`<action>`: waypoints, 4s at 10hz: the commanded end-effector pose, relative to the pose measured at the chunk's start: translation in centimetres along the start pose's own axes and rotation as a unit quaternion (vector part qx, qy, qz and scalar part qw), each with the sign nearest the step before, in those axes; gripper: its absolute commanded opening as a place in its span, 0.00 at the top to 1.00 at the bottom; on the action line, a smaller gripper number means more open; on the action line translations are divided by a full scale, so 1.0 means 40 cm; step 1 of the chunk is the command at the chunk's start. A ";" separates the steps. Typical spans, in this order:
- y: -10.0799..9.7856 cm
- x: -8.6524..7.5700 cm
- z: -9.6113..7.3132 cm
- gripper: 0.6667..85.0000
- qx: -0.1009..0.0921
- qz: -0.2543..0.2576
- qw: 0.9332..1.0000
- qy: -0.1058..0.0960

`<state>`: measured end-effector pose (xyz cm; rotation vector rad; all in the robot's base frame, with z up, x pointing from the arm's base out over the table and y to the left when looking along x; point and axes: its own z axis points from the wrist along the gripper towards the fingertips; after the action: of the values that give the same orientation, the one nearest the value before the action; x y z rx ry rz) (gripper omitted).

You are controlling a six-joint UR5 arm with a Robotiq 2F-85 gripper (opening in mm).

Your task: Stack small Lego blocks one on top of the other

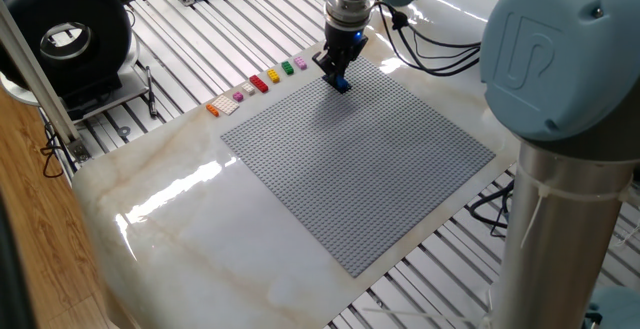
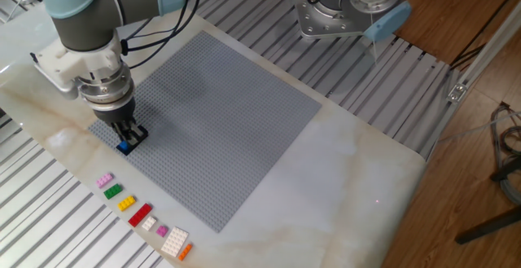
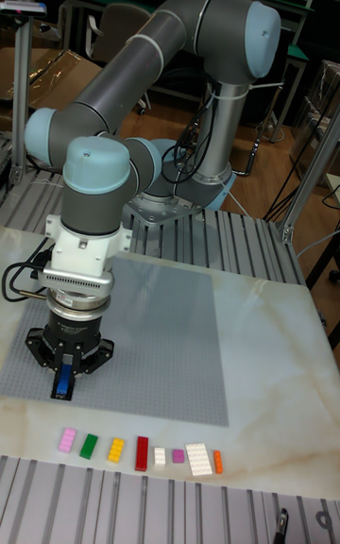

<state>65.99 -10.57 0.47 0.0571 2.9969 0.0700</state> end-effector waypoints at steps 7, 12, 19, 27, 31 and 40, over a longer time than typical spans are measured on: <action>0.018 -0.031 0.007 1.00 -0.022 0.029 0.999 -0.023; 0.019 -0.023 -0.014 1.00 -0.036 0.029 0.999 -0.013; 0.001 -0.003 -0.010 0.93 -0.006 0.026 1.000 -0.001; -0.030 0.027 -0.013 1.00 0.025 0.006 0.999 0.035; -0.037 0.070 -0.017 1.00 0.028 0.007 0.997 0.078; -0.022 0.000 0.004 1.00 0.009 0.013 1.000 0.016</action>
<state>65.27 -11.69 0.18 0.0859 3.0657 0.0129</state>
